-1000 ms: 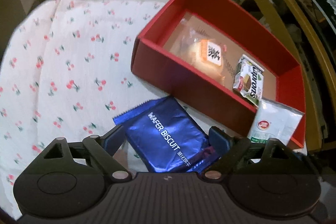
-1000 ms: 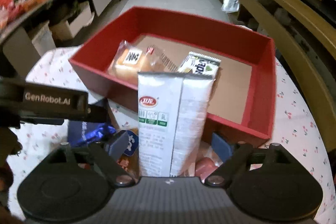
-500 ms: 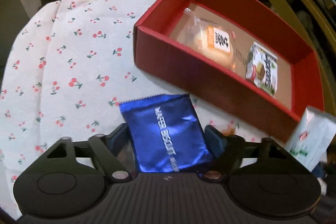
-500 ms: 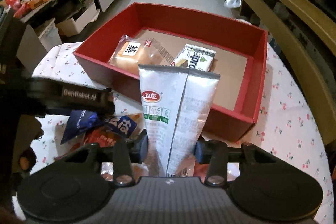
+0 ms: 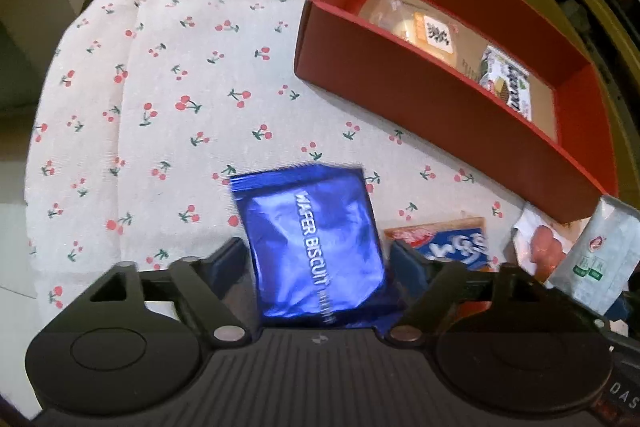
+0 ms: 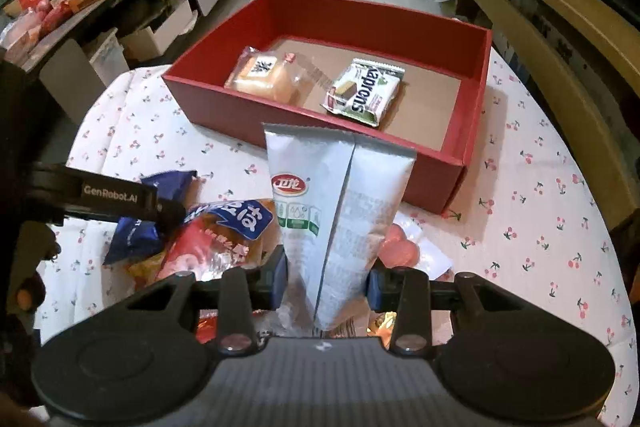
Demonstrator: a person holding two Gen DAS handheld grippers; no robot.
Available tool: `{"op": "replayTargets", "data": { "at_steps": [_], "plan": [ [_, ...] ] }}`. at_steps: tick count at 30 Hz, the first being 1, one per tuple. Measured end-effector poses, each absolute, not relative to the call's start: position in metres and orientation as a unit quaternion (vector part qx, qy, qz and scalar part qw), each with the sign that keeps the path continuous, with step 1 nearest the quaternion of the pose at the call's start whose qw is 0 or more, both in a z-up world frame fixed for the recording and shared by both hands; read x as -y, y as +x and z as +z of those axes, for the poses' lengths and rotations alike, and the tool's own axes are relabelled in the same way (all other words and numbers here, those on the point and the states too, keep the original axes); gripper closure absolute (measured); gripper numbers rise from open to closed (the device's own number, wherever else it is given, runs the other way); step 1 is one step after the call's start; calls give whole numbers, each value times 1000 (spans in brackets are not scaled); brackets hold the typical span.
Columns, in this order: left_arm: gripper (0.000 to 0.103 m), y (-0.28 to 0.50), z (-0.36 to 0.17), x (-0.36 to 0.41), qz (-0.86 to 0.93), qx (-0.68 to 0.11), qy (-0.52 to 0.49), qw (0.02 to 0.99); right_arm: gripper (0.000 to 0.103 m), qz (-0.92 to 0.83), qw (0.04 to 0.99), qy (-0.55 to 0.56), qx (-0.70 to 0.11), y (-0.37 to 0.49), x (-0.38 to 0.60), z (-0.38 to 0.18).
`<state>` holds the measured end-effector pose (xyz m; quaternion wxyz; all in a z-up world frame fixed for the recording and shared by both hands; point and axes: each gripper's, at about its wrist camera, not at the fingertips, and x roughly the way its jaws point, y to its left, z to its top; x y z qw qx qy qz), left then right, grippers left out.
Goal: Organize snacks
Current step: 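Grasp the blue wafer biscuit packet with the left tool while the right tool grasps the white sachet, then carry the blue packet and white sachet into the red box and release both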
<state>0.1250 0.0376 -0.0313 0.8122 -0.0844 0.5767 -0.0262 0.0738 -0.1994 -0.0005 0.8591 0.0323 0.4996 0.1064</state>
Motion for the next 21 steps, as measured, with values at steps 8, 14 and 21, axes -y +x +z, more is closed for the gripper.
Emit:
{"op": "replayTargets", "data": {
  "at_steps": [8, 14, 21],
  "plan": [
    [18, 132, -35, -27, -7, -564, -46, 825, 55, 94, 852, 18, -515, 88, 201, -17],
    [33, 122, -32, -26, -10, -563, -15, 827, 64, 100, 857, 4, -505, 81, 202, -11],
    [34, 97, -28, -35, -23, -569, -19, 822, 66, 109, 857, 13, -503, 73, 205, -5]
  ]
}}
